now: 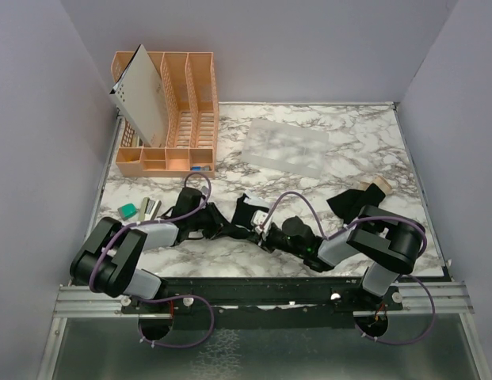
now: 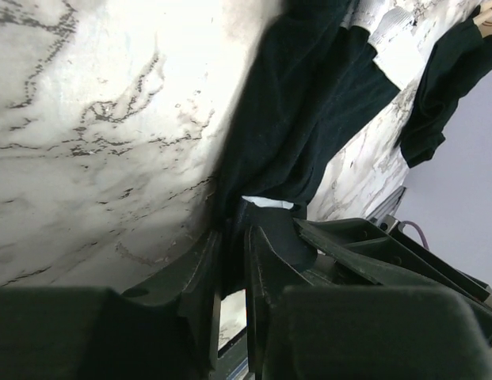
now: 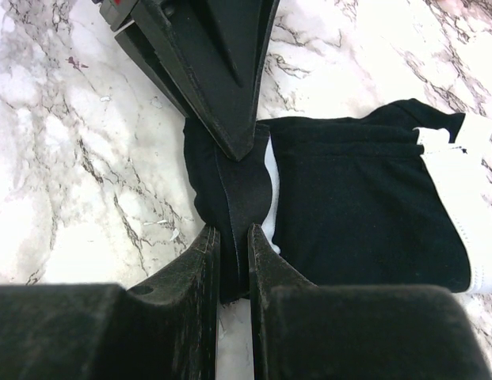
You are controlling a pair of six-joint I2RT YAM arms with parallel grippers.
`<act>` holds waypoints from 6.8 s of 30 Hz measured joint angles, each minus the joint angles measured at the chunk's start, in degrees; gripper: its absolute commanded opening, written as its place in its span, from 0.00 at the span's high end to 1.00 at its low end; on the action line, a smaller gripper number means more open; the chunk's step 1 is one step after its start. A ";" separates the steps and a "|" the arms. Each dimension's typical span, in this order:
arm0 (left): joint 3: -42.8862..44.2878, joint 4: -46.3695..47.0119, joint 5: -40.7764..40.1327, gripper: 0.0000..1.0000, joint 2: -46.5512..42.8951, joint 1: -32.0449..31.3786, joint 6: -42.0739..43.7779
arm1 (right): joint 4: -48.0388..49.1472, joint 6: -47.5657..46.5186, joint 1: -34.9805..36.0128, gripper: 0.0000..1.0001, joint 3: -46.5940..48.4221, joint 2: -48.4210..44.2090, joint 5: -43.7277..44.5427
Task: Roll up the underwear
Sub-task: Roll the underwear to the center of the board.
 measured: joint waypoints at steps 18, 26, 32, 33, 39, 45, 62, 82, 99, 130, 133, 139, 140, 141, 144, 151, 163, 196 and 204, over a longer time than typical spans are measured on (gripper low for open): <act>5.09 -17.97 -6.49 0.35 -8.24 0.46 4.98 | 12.52 20.68 -4.44 0.97 -3.26 4.68 -11.58; 5.09 -20.68 -7.72 0.23 -12.96 0.50 6.27 | 23.63 37.13 -11.85 1.00 -4.24 11.82 -20.90; 4.85 -18.38 -6.91 0.14 -15.82 0.52 6.32 | 22.67 47.95 -16.20 0.99 -0.20 15.87 -26.84; 4.61 -17.35 -6.38 0.14 -15.98 0.50 6.38 | 21.33 49.40 -16.70 0.99 1.11 16.33 -27.69; 2.75 -12.57 -2.64 0.13 -14.56 0.50 8.87 | 14.10 55.65 -19.10 0.99 5.51 17.31 -31.19; 2.05 -10.88 -1.84 0.14 -11.96 0.50 12.31 | 10.69 60.63 -20.96 0.99 7.87 18.97 -34.64; -1.11 5.86 -2.89 0.54 -2.75 0.70 7.91 | 2.40 62.58 -21.79 0.90 10.93 18.14 -37.24; 3.17 -3.58 -5.86 0.72 -0.85 0.50 6.56 | -17.31 46.16 -21.75 0.51 12.63 6.60 -34.45; 8.46 -12.72 -5.99 0.72 0.37 0.50 8.20 | -21.90 0.15 -11.13 0.30 2.91 -18.91 -19.61; 11.67 -16.50 -5.55 0.71 2.58 0.52 9.73 | -12.96 -32.24 2.32 0.61 8.87 0.42 1.88; 11.82 -16.63 -5.60 0.71 2.58 0.57 10.16 | -12.33 -32.20 2.36 0.56 8.85 0.96 2.19; 12.20 -17.11 -5.53 0.71 2.80 0.74 10.47 | -12.20 -31.30 2.45 0.48 8.50 1.51 2.27; 12.59 -17.42 -5.51 0.71 3.02 0.79 10.62 | -12.11 -31.21 2.47 0.48 8.31 1.57 2.40; 12.85 -17.55 -5.51 0.71 3.21 0.79 10.80 | -11.80 -31.15 2.47 0.48 8.04 1.64 2.56; 13.46 -18.12 -5.42 0.71 3.58 0.79 11.37 | -11.13 -31.15 2.54 0.51 7.82 1.81 3.06; 13.75 -18.40 -5.27 0.70 3.80 0.83 11.98 | -9.68 -31.47 3.08 0.73 8.04 3.13 6.32; 14.38 -19.69 -5.99 0.37 2.71 2.14 12.57 | -13.16 -28.04 2.91 0.99 11.02 3.69 6.40; 8.39 -20.61 -9.94 0.60 -3.58 3.15 10.58 | -13.68 4.20 1.86 0.96 13.86 4.17 -6.21; 10.12 -24.50 -11.76 0.38 -5.22 3.15 11.85 | -11.08 12.55 -1.03 0.96 13.86 5.70 -11.28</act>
